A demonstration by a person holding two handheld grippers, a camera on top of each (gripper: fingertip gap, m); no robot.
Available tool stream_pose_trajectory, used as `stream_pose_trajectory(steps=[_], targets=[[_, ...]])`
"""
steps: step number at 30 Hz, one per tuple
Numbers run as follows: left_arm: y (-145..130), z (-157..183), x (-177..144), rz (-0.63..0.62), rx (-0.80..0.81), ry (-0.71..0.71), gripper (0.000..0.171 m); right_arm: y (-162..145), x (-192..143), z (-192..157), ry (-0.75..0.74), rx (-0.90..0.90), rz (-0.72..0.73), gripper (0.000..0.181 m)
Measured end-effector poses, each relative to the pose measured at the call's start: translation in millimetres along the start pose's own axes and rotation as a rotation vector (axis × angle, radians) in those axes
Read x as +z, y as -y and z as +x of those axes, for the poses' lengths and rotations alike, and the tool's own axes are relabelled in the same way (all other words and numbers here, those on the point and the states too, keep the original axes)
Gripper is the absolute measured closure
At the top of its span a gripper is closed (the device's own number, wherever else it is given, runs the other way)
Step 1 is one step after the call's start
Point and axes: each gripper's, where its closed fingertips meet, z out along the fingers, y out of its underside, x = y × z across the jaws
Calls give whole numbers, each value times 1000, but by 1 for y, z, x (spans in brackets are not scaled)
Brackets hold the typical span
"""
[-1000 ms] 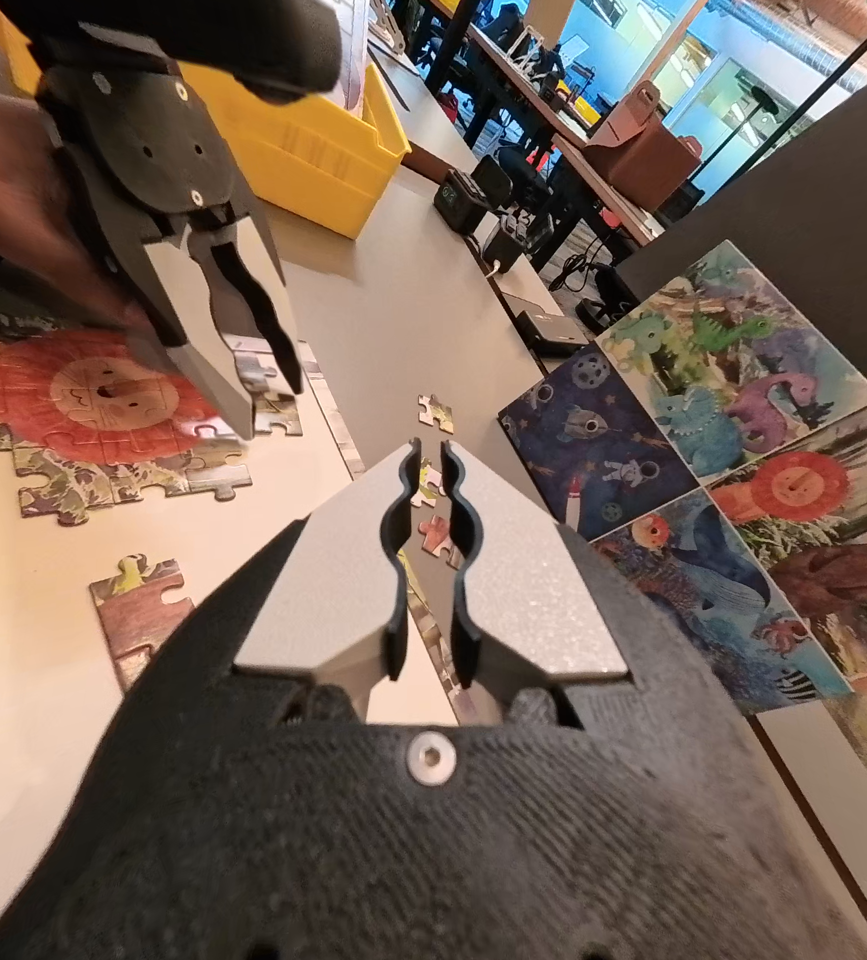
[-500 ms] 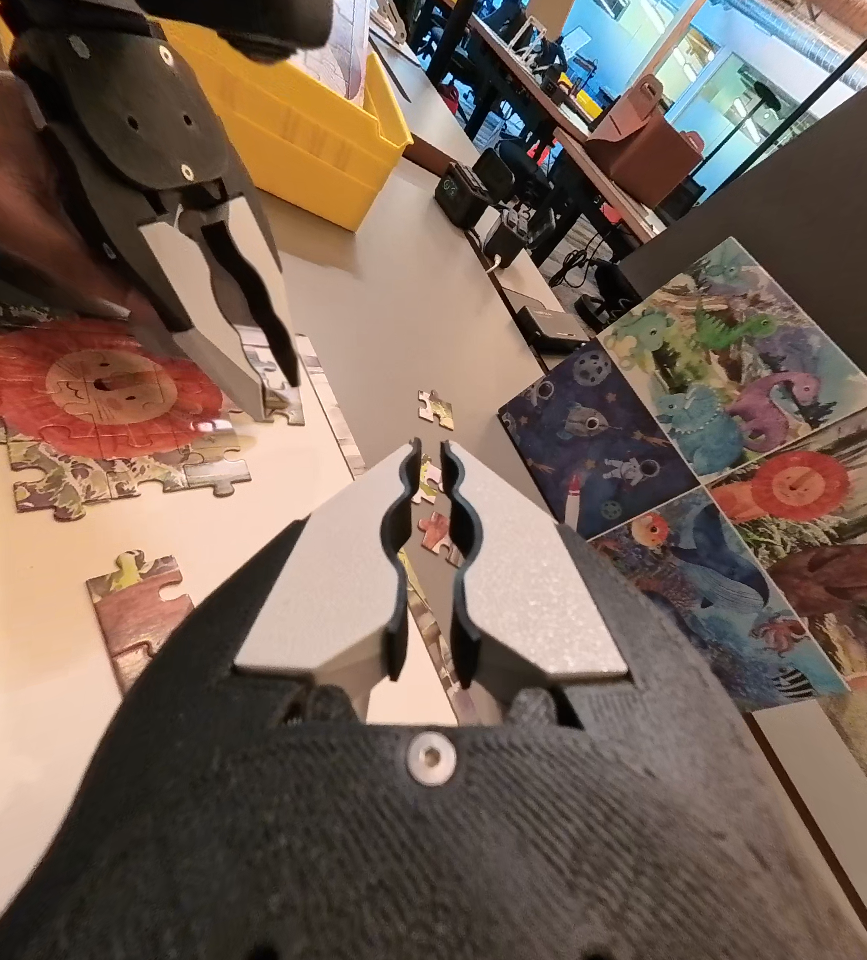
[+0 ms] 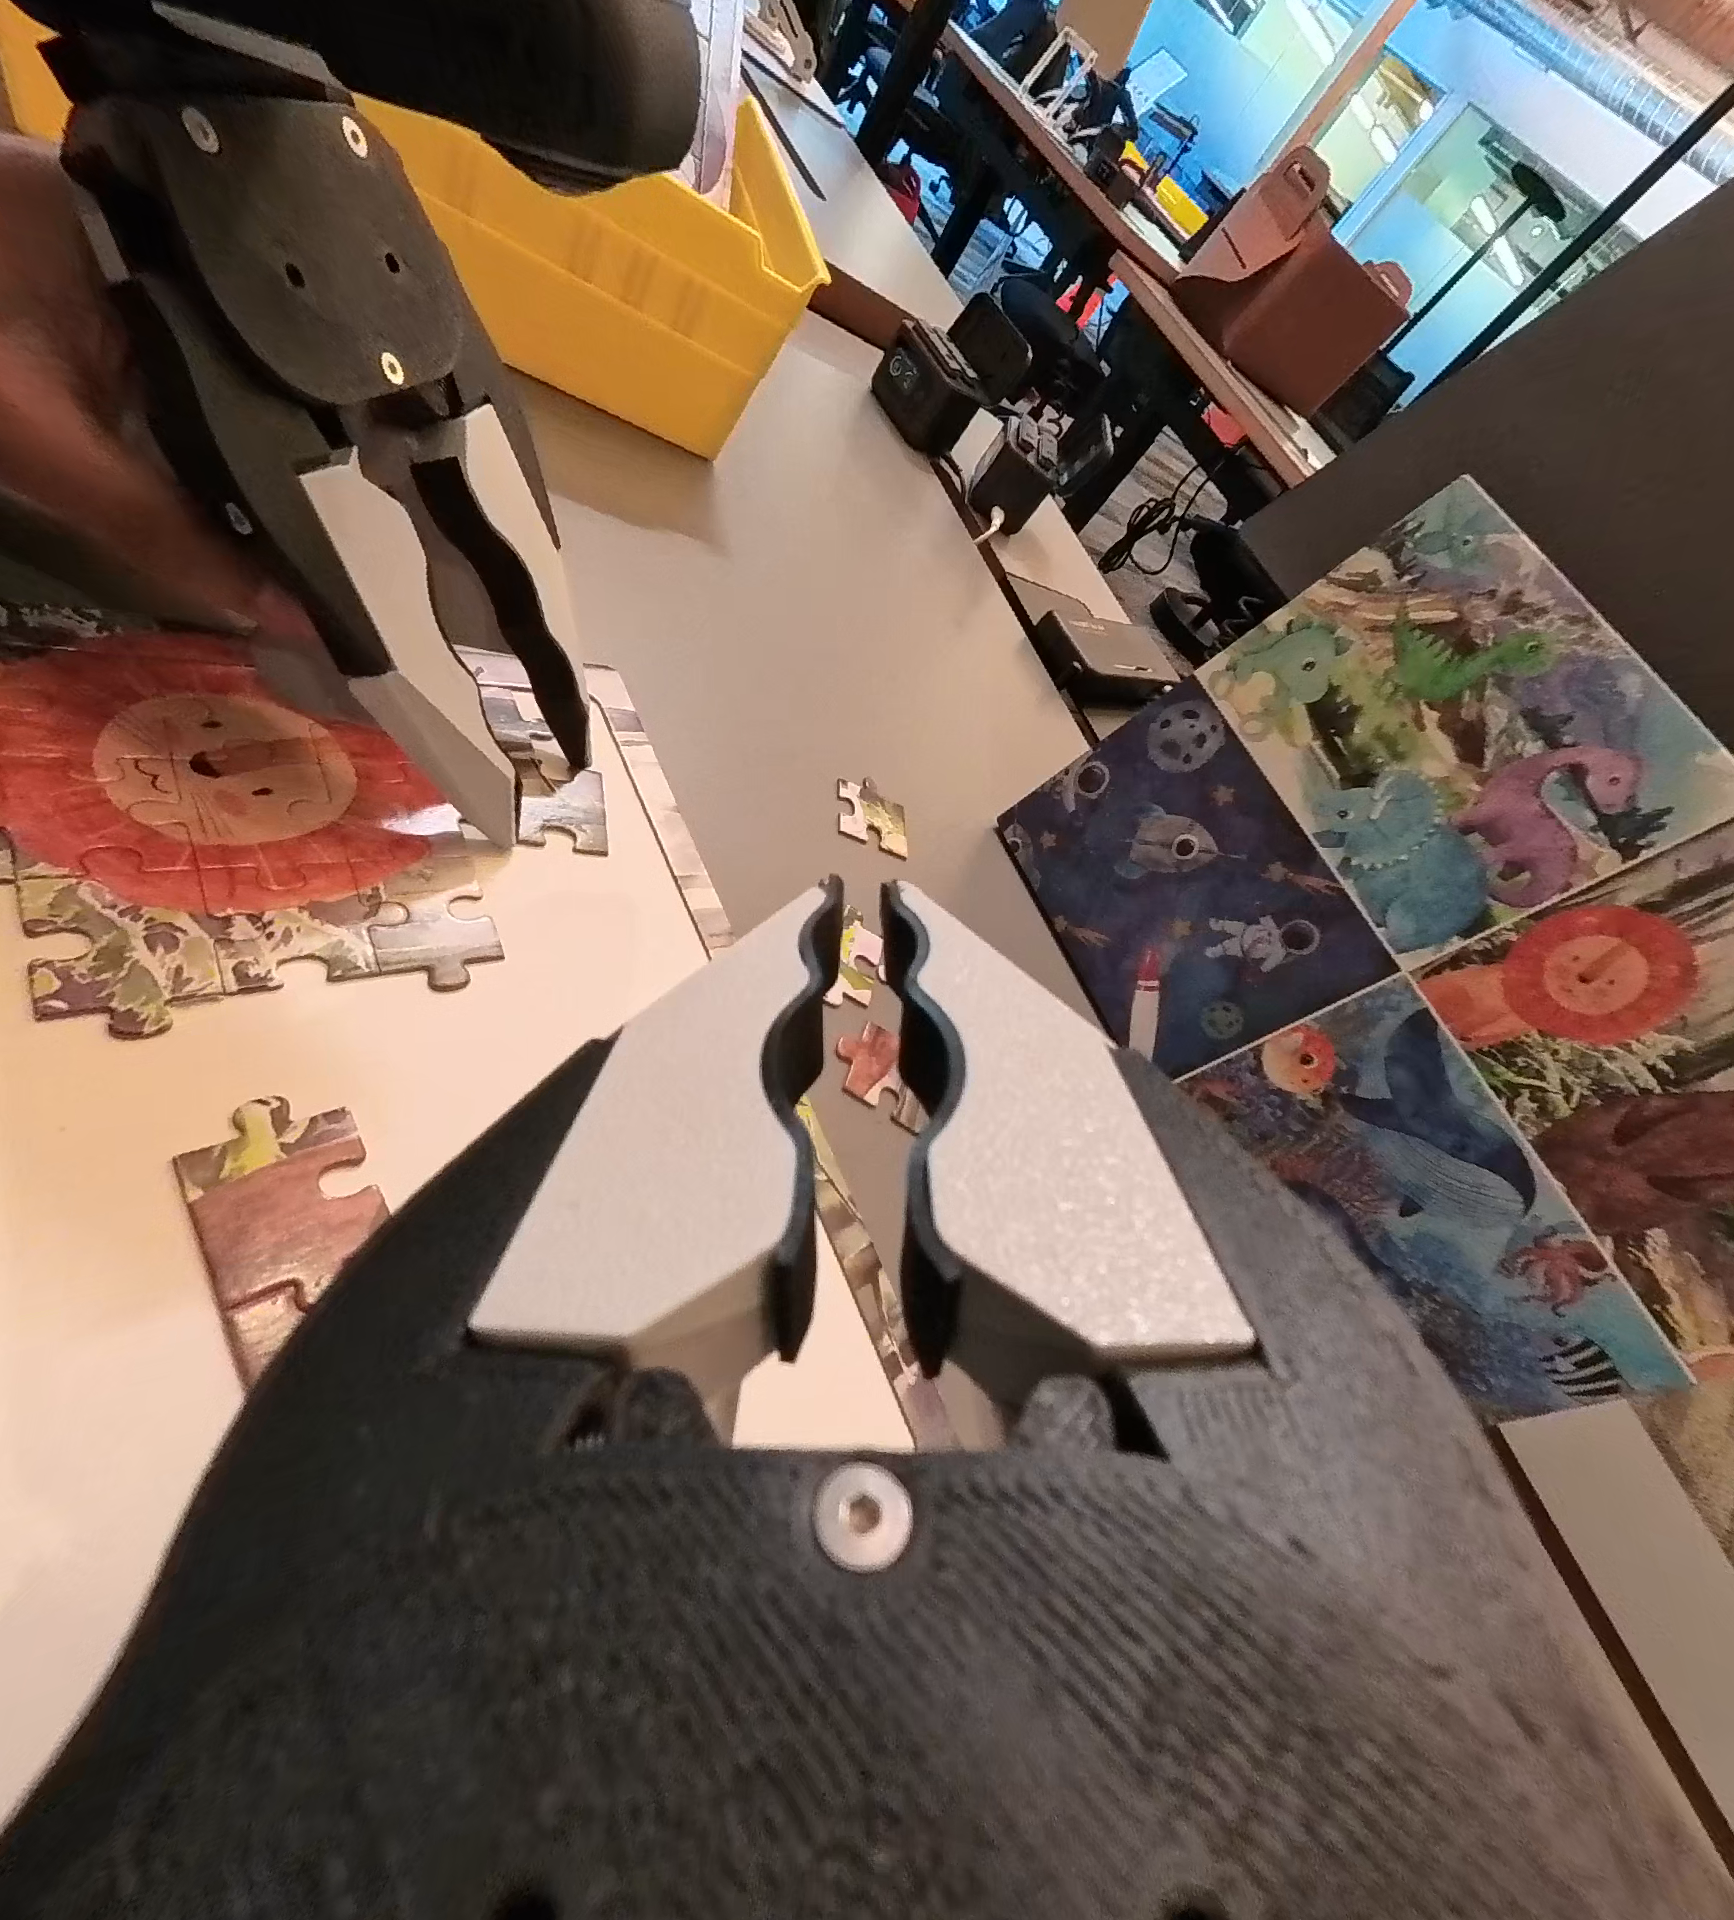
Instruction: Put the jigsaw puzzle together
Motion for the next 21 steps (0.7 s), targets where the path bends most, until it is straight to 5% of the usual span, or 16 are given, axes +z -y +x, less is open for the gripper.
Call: stream_pose_trajectory(steps=[10,16,21], targets=[[10,-1,-6,57,42,20,132,1,-2,2,-11,-3,4,176],[37,-30,-11,100,58,71,132,2,-9,12,-41,22,19,176],[61,-54,10,61,36,-8,131,-24,-49,70,-333,92,-73,181]])
